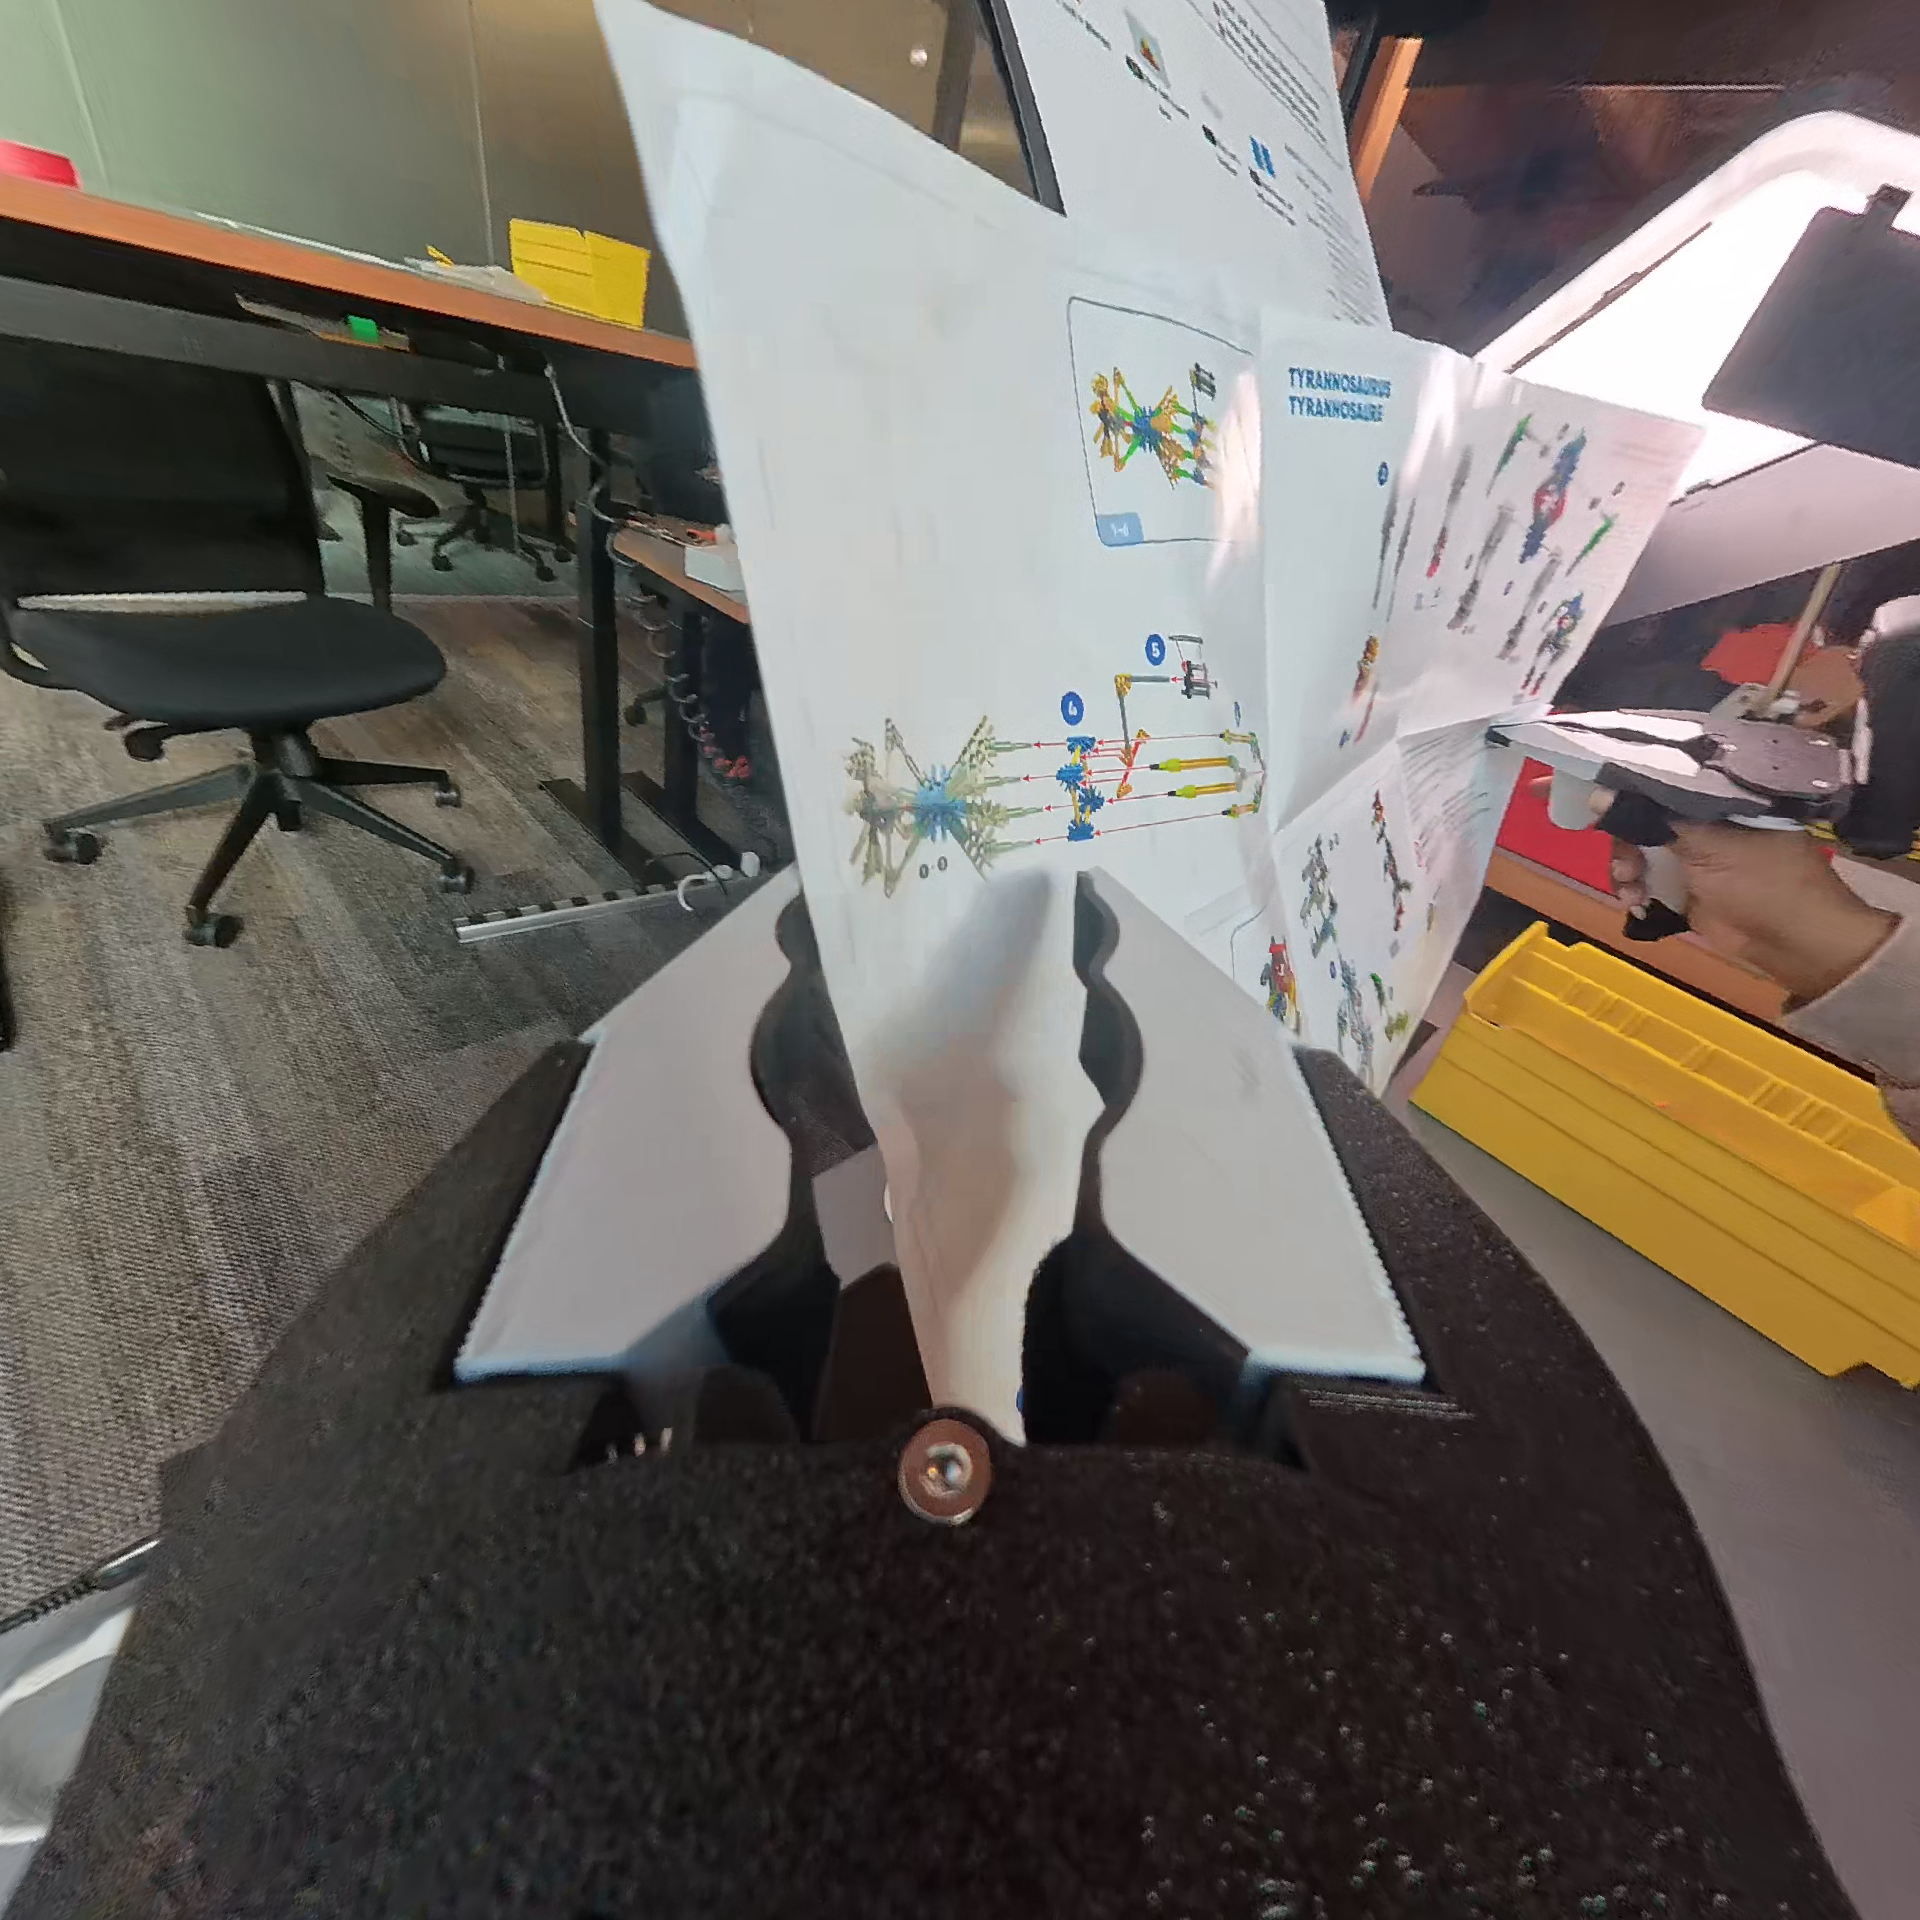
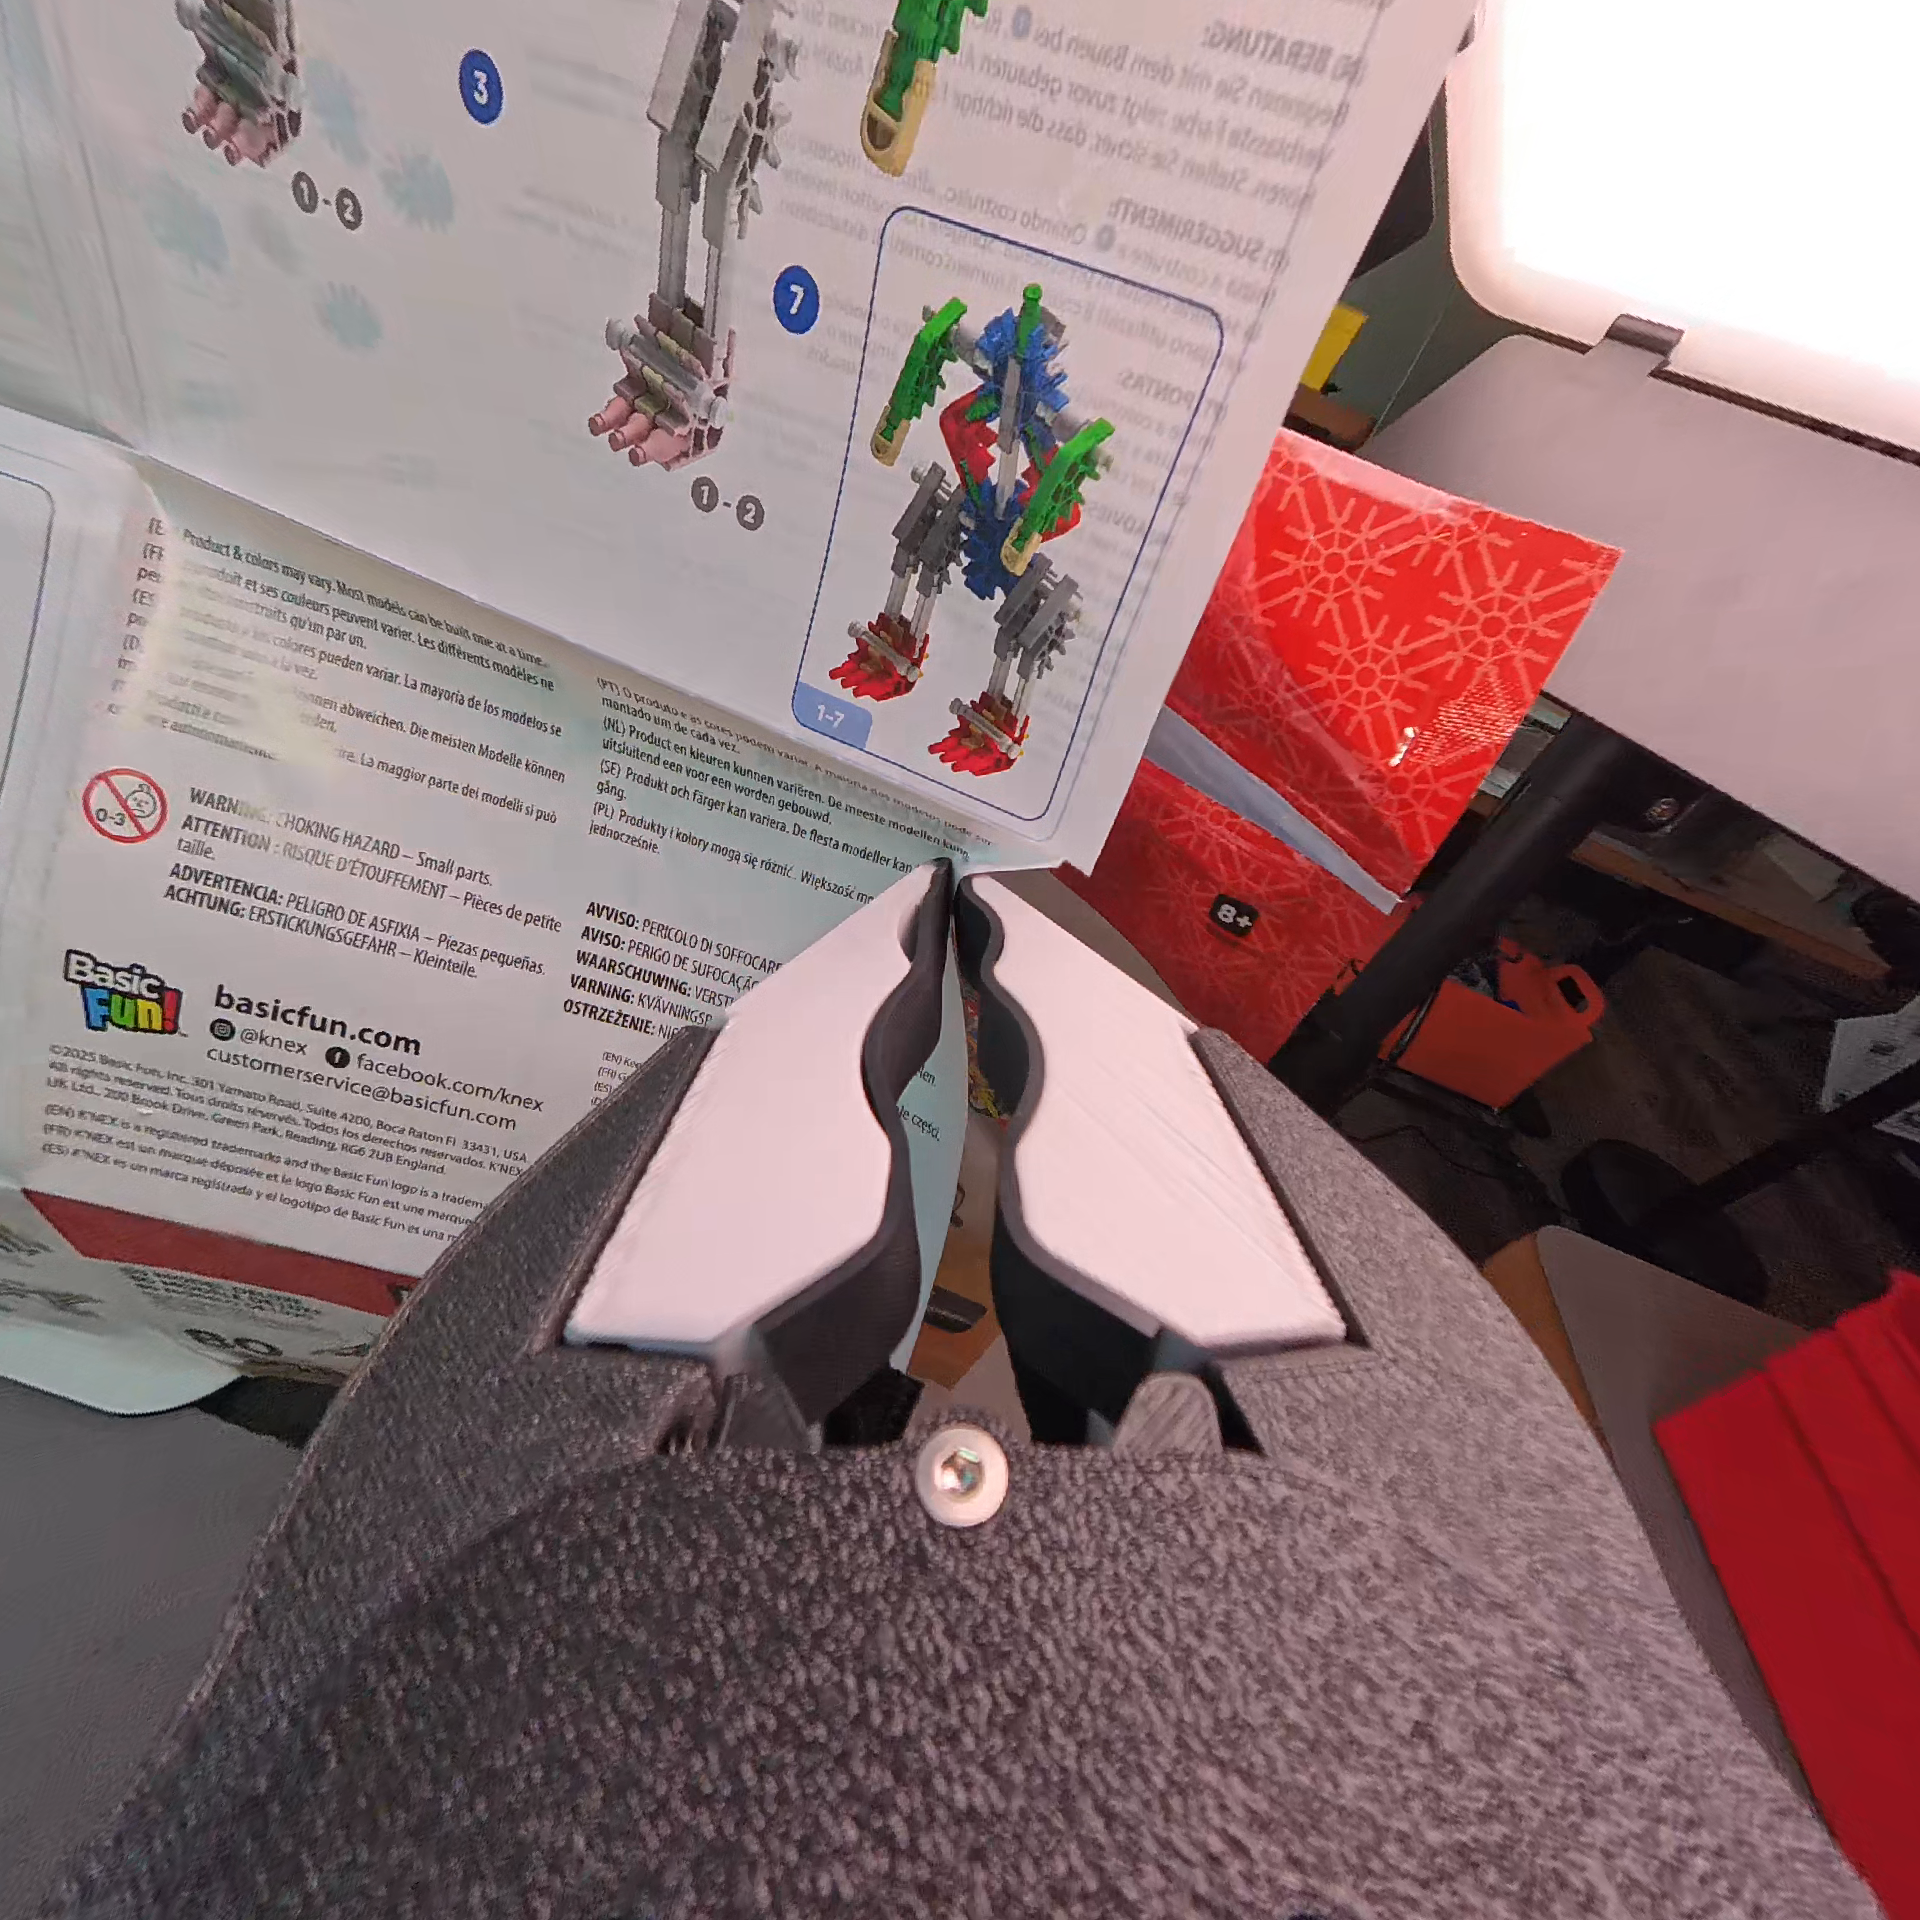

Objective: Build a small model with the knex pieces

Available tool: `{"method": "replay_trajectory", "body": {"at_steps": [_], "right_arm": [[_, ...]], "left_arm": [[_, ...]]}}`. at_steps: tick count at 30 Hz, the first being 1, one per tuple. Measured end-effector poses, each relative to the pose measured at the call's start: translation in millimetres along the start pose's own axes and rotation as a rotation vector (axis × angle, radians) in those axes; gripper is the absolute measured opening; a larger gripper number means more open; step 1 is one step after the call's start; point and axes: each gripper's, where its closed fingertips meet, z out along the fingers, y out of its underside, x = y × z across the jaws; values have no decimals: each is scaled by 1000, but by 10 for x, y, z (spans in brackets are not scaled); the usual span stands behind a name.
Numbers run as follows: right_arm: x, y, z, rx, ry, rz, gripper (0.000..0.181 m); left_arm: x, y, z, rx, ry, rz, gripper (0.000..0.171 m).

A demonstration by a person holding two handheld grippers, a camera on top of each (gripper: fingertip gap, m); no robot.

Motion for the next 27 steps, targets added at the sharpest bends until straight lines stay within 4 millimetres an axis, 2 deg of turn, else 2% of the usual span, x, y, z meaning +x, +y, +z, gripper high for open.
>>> {"method": "replay_trajectory", "body": {"at_steps": [3, 7, 8, 11, 13, 16, 19, 22, 27], "right_arm": [[-10, -5, -1, -6, -1, 18, 0], [-10, 1, 1, -14, 4, 52, 0], [-16, 6, 3, -14, 2, 60, 0], [-45, 13, 2, -14, -3, 70, 0], [-72, 0, -19, -9, -5, 69, 0], [-101, -23, -113, 3, -9, 58, 0], [-125, -35, -291, 15, -15, 28, 0], [-178, -70, -552, 44, -21, -1, 0], [-244, -275, -1118, 125, -36, -18, 0]], "left_arm": [[157, 260, -70, -82, 141, -83, 70], [446, 737, -219, -233, 318, -169, 75], [505, 899, -243, -285, 338, -163, 69], [637, 1306, -286, -409, 351, -102, 30], [711, 1393, -295, -419, 358, -74, 0], [767, 1289, -321, -379, 350, -41, 0], [820, 1053, -396, -327, 331, 0, 0], [911, 750, -514, -270, 299, 69, 0], [1232, 127, -796, -150, 267, 175, 0]]}}
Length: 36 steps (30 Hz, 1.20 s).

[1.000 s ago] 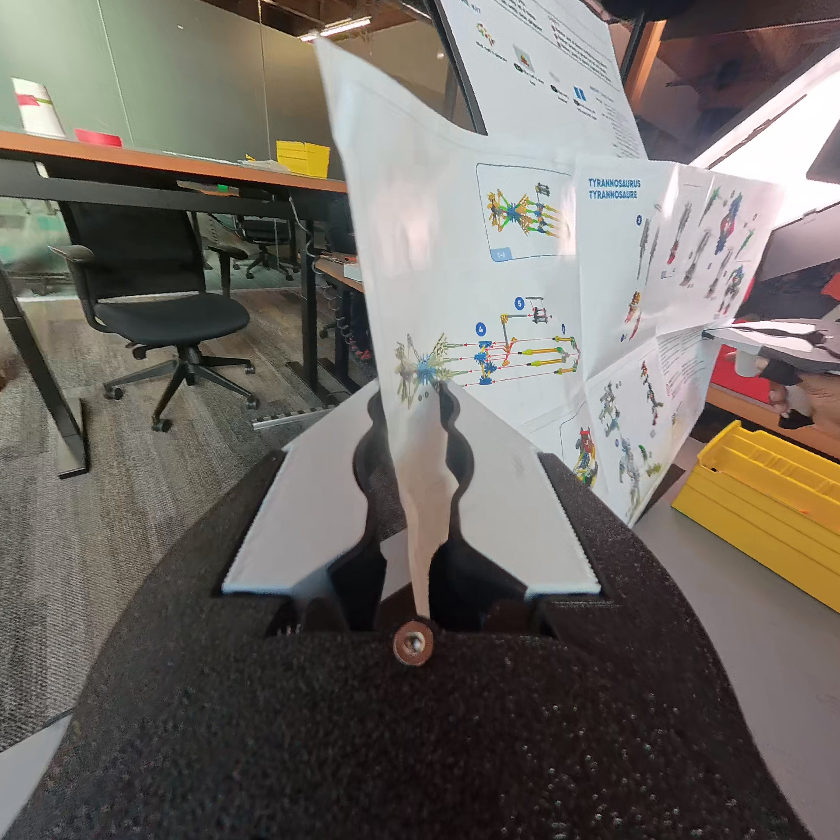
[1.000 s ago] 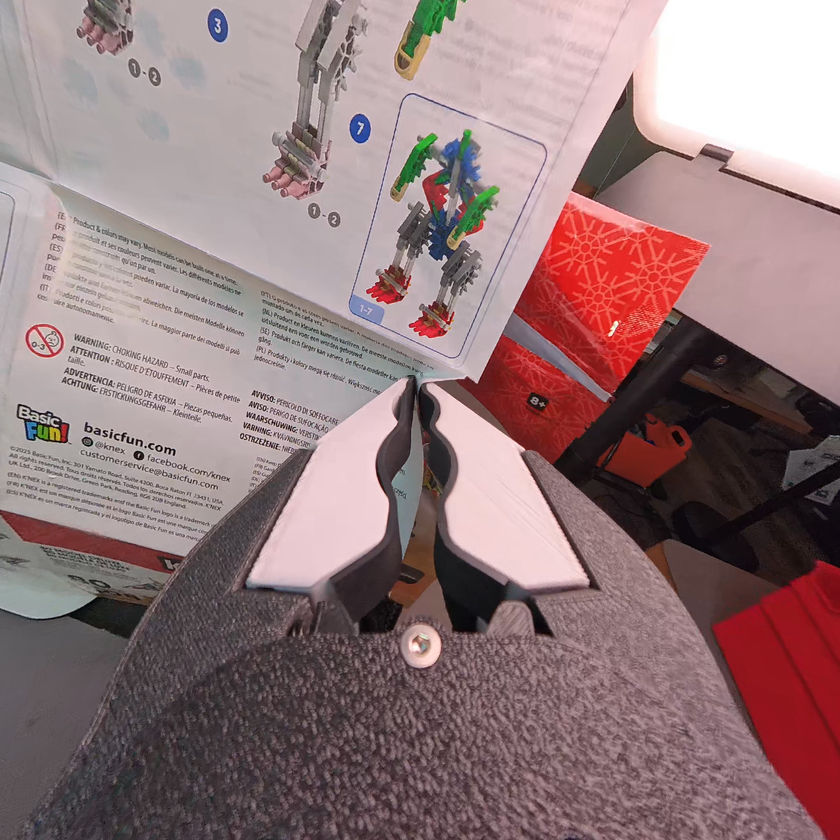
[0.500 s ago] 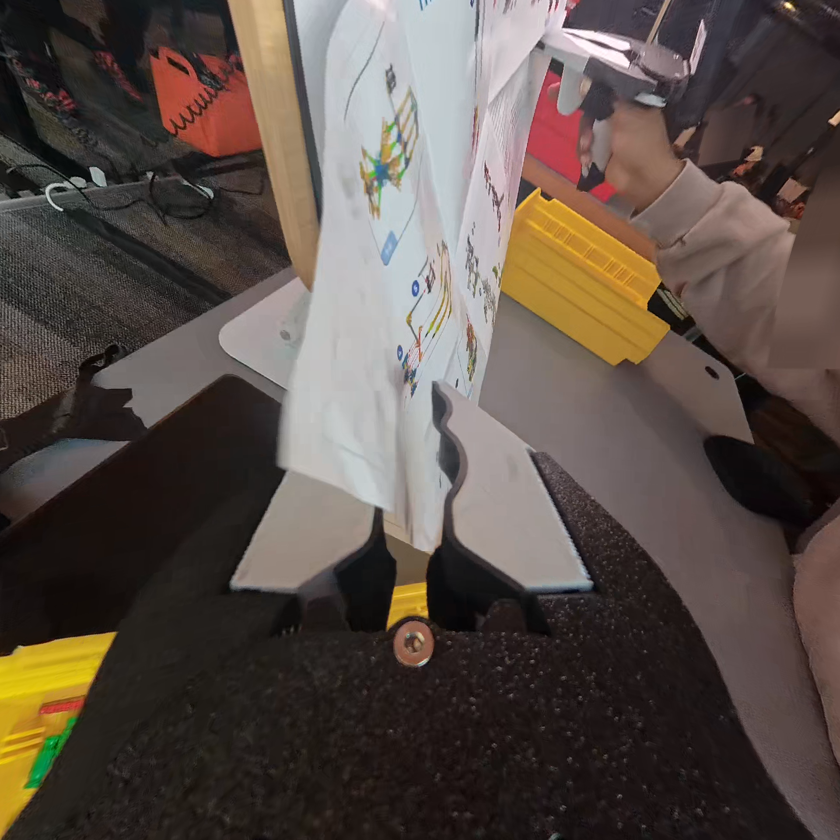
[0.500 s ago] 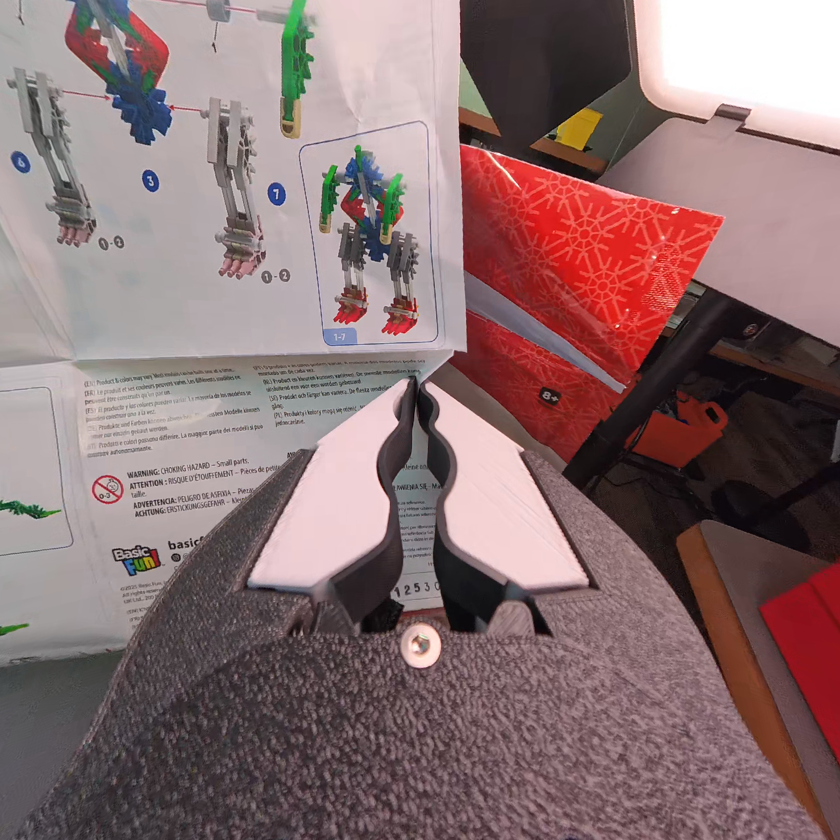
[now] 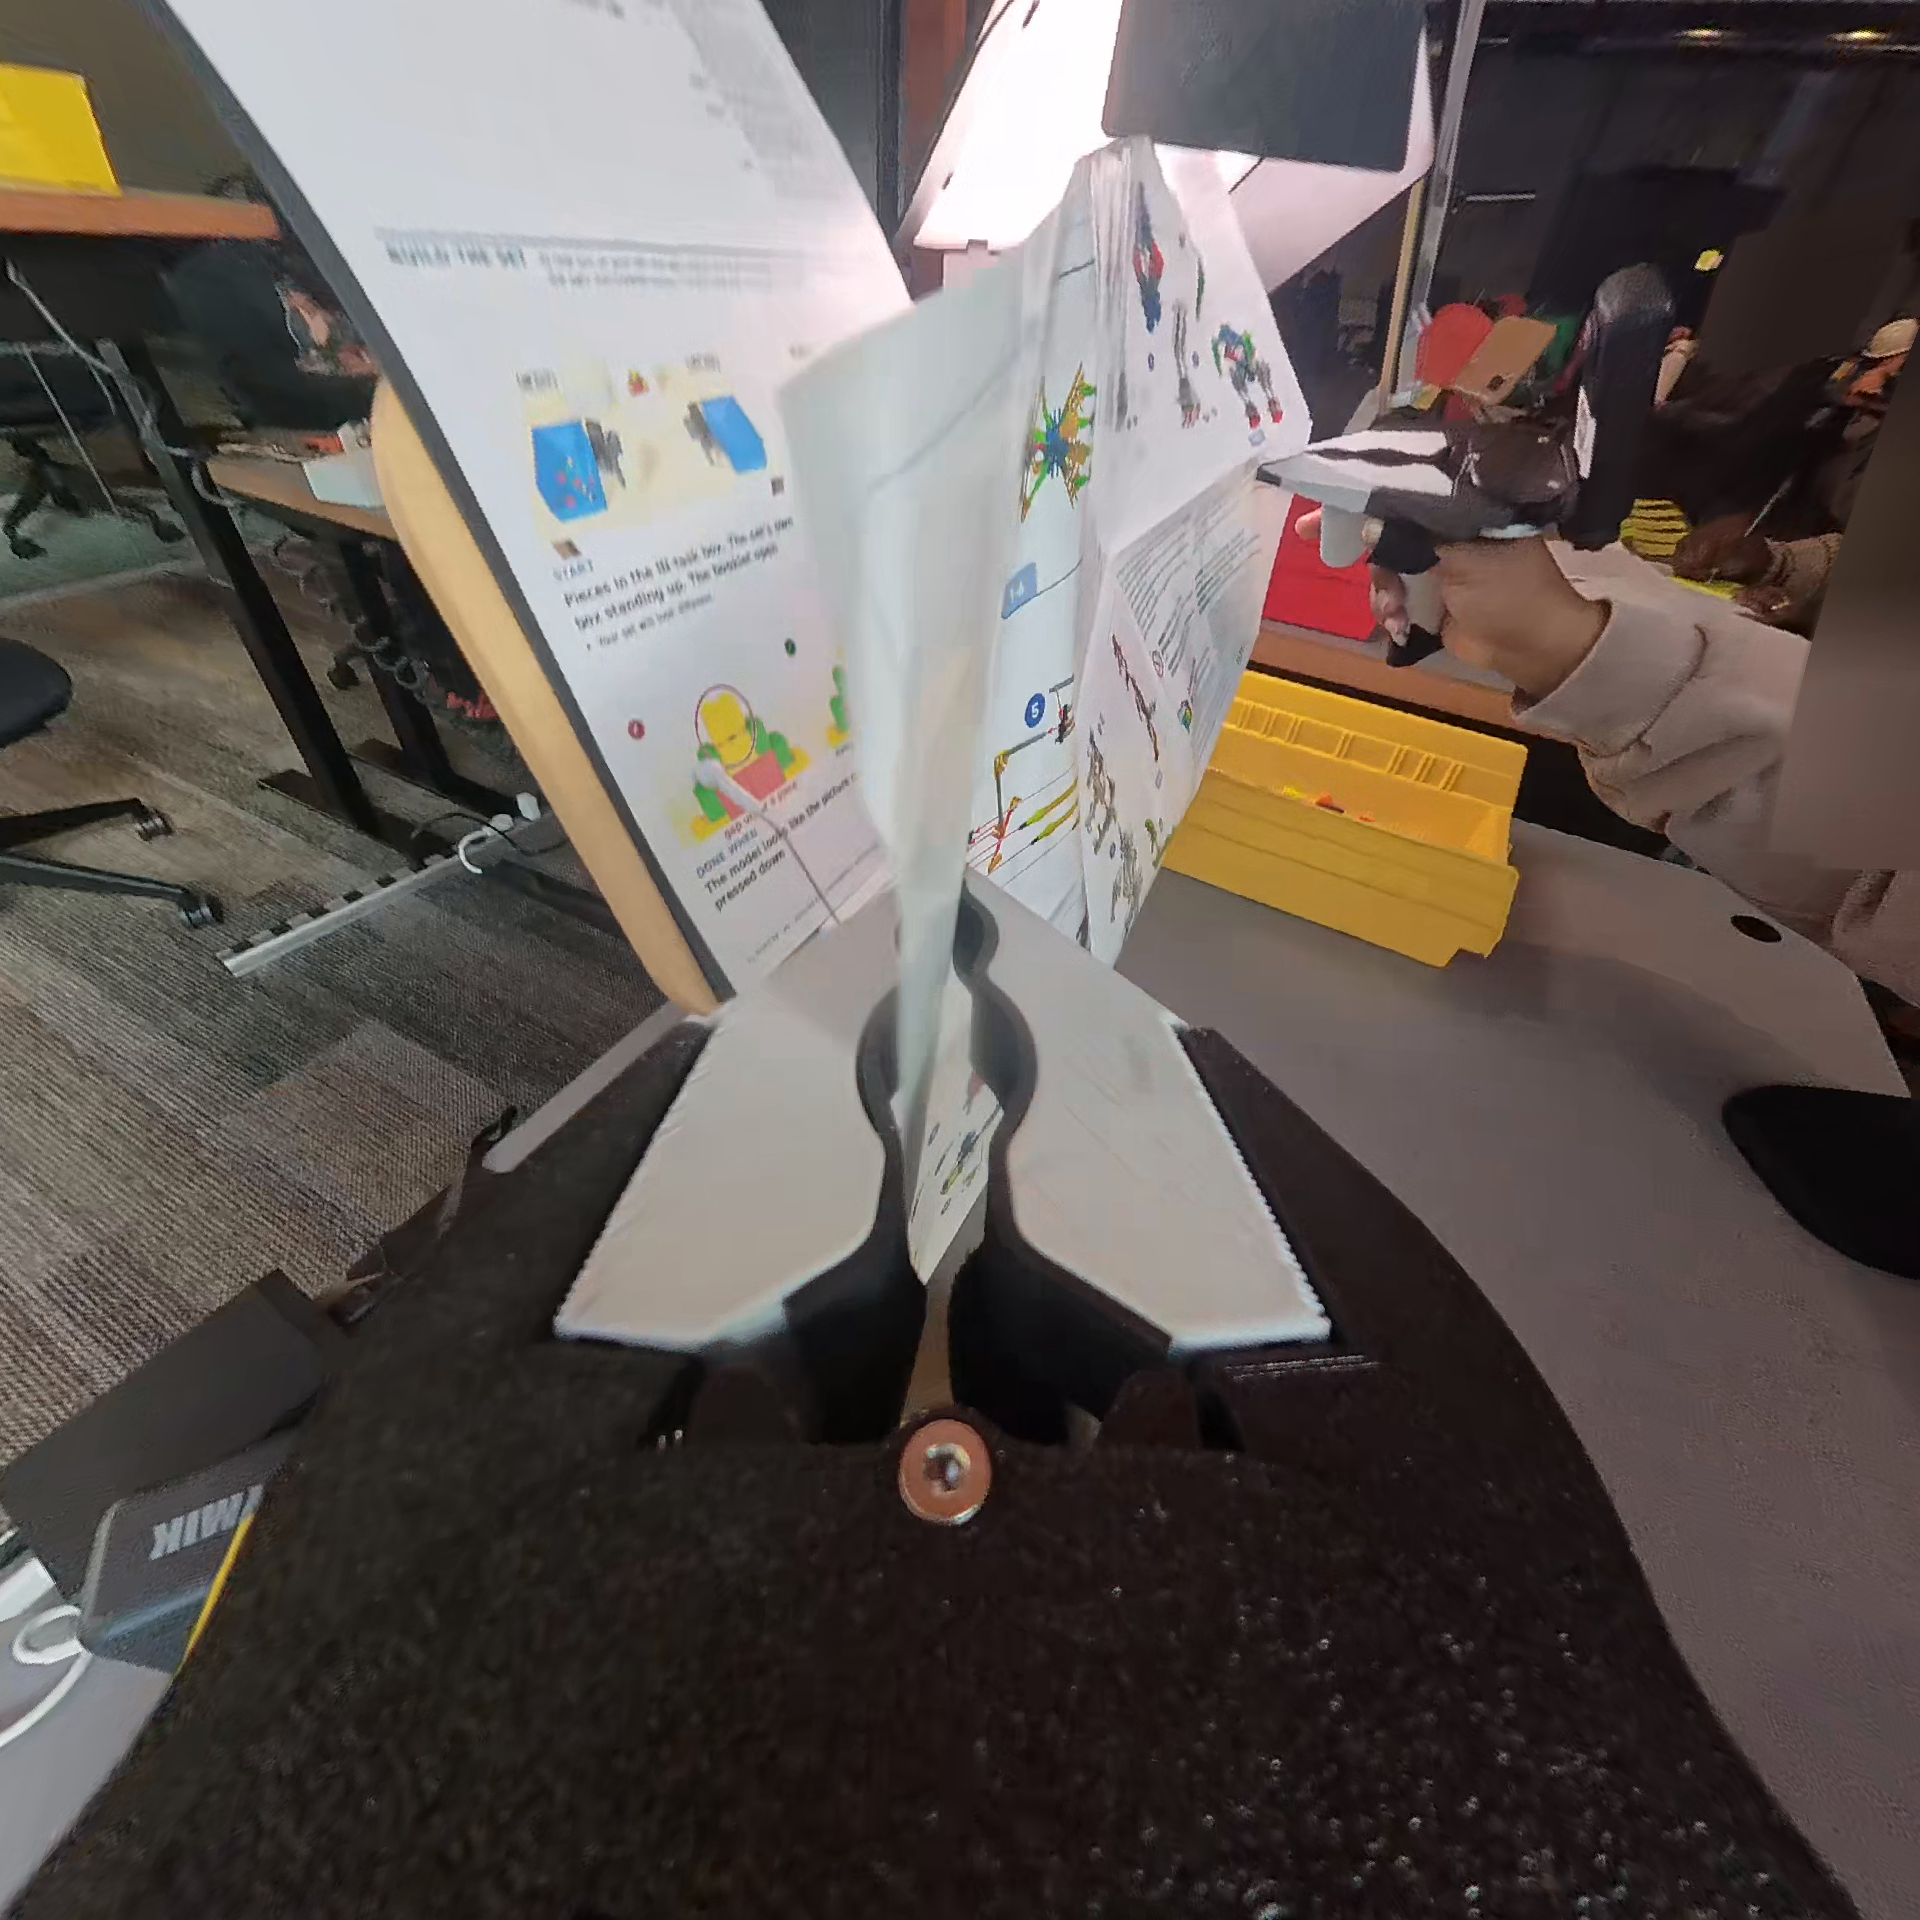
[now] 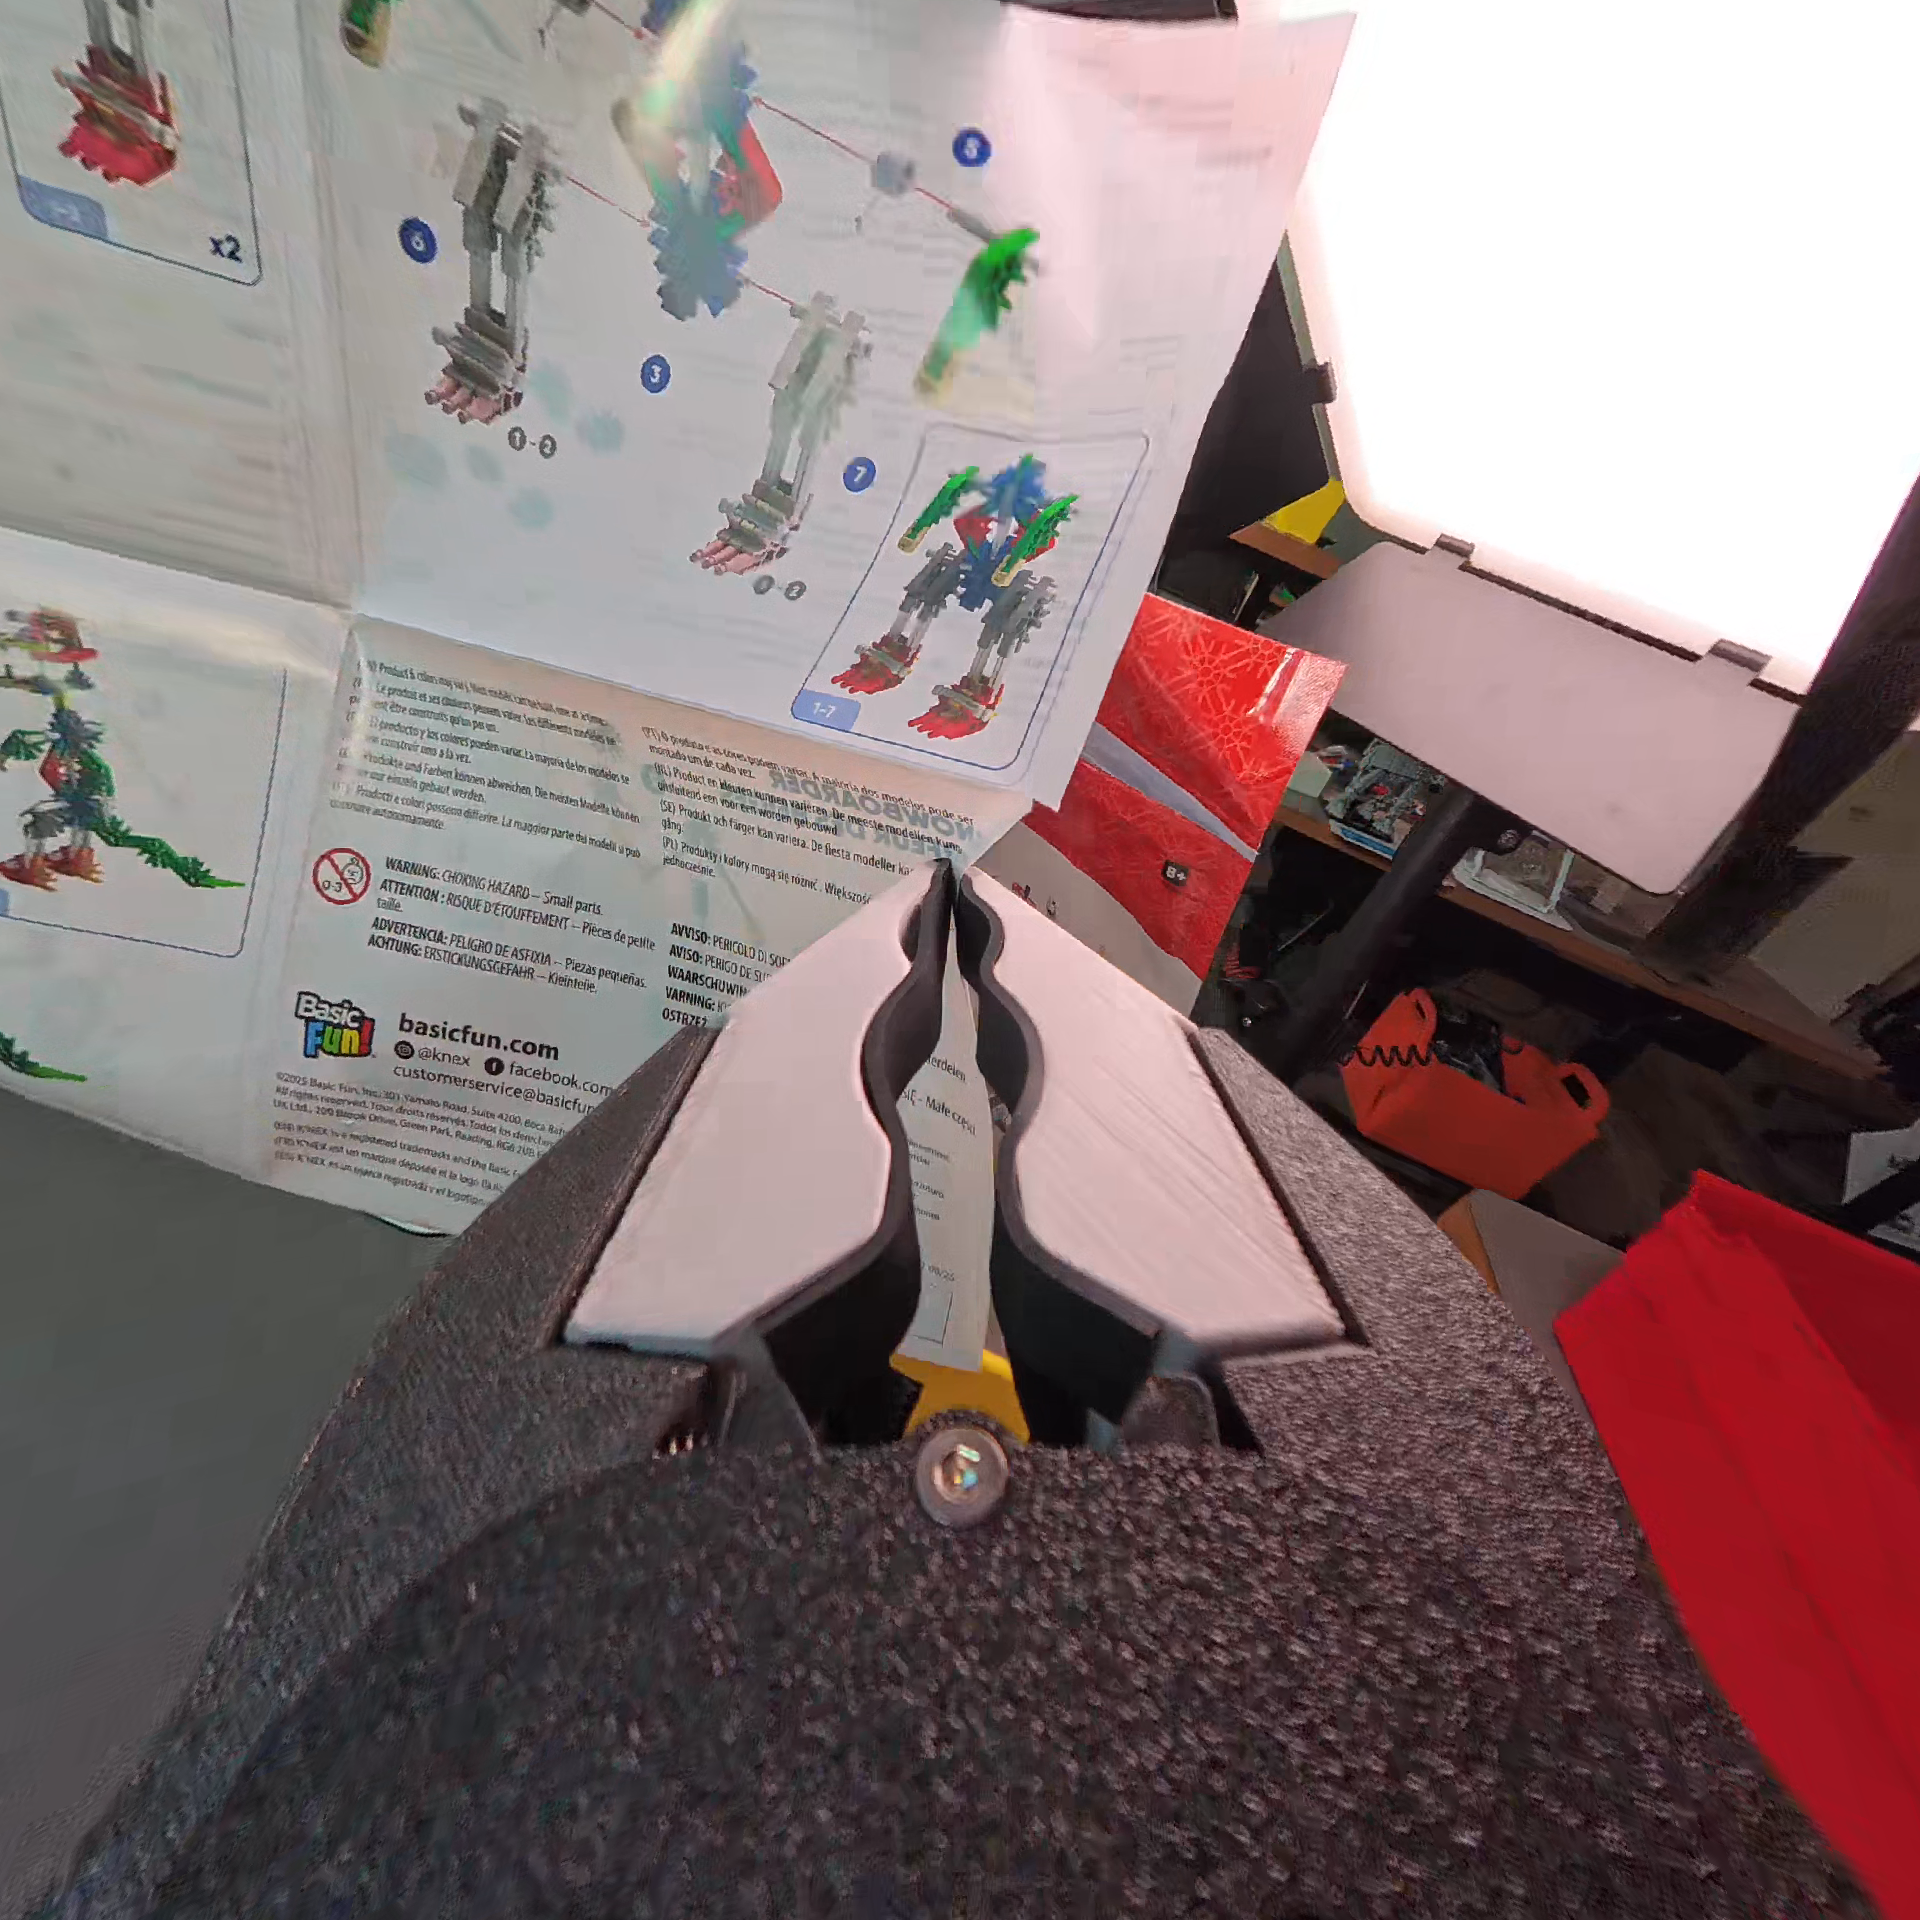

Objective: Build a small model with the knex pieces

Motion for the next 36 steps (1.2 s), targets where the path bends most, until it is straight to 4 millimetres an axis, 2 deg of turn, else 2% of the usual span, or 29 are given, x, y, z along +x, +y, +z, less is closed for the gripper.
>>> {"method": "replay_trajectory", "body": {"at_steps": [5, 7, 9, 11, 13, 15, 19, 23, 26, 30, 32, 36], "right_arm": [[-102, -494, -617, 81, -28, -47, 0], [-111, -685, -812, 93, -40, -48, 0], [-111, -790, -912, 77, -55, -45, 0], [-112, -773, -897, 37, -72, -38, 0], [-103, -658, -777, -1, -78, -28, 0], [-90, -453, -583, -51, -79, -10, 0], [-35, -9, -92, -106, -56, 26, 0], [64, 291, 424, -88, 16, 47, 0], [171, 422, 807, -71, 95, 3, 0], [314, 476, 1188, -36, 173, 24, 0], [332, 546, 1282, -50, 185, 40, 0], [265, 710, 1308, -89, 187, -13, 0]], "left_arm": [[365, -758, -325, 84, -60, 61, 0], [424, -974, -413, 70, -103, 53, 0], [390, -1097, -457, 62, -151, 71, 0], [255, -1071, -429, 47, -188, 59, 0], [67, -912, -334, 27, -207, 11, 0], [-134, -701, -202, 18, -222, -9, 0], [-564, -263, 121, 20, -242, -94, 0], [-1007, -22, 430, 60, -301, -60, 0], [-1305, -28, 629, 123, -334, -47, 0], [-1574, -204, 816, 184, -390, 37, 0], [-1614, -270, 872, 206, -395, 77, 0], [-1605, -390, 917, 254, -422, 167, 0]]}}
